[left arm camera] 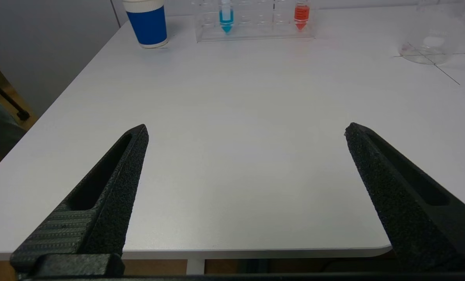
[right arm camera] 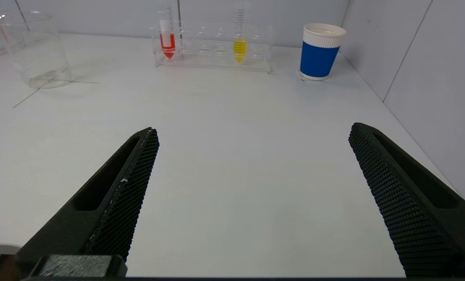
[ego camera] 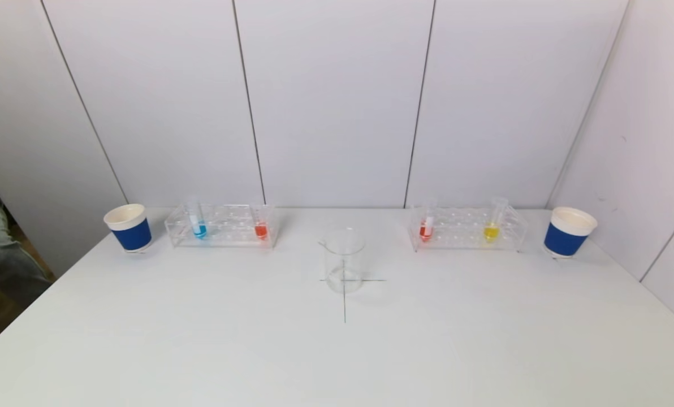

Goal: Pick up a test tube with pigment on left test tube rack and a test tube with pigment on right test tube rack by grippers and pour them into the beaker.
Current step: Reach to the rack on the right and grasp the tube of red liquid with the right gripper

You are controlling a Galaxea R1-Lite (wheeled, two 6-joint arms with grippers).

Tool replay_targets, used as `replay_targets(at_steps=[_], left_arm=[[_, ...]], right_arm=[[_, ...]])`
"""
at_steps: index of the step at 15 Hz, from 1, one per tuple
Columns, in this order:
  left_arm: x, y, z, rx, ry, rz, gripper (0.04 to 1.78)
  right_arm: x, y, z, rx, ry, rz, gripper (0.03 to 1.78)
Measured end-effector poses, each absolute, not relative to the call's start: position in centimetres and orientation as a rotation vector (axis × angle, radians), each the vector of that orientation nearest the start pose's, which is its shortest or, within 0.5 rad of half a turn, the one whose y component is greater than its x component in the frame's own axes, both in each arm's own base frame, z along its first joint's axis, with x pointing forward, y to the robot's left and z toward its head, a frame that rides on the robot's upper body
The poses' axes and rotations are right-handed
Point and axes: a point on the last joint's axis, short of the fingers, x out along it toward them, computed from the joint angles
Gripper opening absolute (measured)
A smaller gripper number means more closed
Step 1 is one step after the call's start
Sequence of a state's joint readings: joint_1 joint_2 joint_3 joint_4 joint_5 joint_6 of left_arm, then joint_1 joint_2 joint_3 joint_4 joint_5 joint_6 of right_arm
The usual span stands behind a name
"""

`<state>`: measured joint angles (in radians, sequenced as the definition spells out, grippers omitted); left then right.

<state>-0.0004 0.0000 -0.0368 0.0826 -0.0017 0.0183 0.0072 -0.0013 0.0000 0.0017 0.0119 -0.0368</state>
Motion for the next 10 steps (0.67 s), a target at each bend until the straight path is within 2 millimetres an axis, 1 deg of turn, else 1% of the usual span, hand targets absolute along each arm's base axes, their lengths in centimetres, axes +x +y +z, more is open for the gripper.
replay_targets(at_steps=[6,8,10], left_arm=[[-2.6,0.0,7.7,0.018,0.046,-0.002,1.76],[-2.6,0.0,7.7,0.018,0.046,-0.002,1.76],[-2.6,0.0,7.7,0.018,0.046,-0.002,1.76]], right_arm=[[-2.3,0.0,7.6,-0.041,-0.003,0.016,1.77],[-2.3,0.0,8.1,-0.047,-0.043,0.014,1.77],[-2.7,0.0,9.1,-0.045,-0.083,0.022,1.77]])
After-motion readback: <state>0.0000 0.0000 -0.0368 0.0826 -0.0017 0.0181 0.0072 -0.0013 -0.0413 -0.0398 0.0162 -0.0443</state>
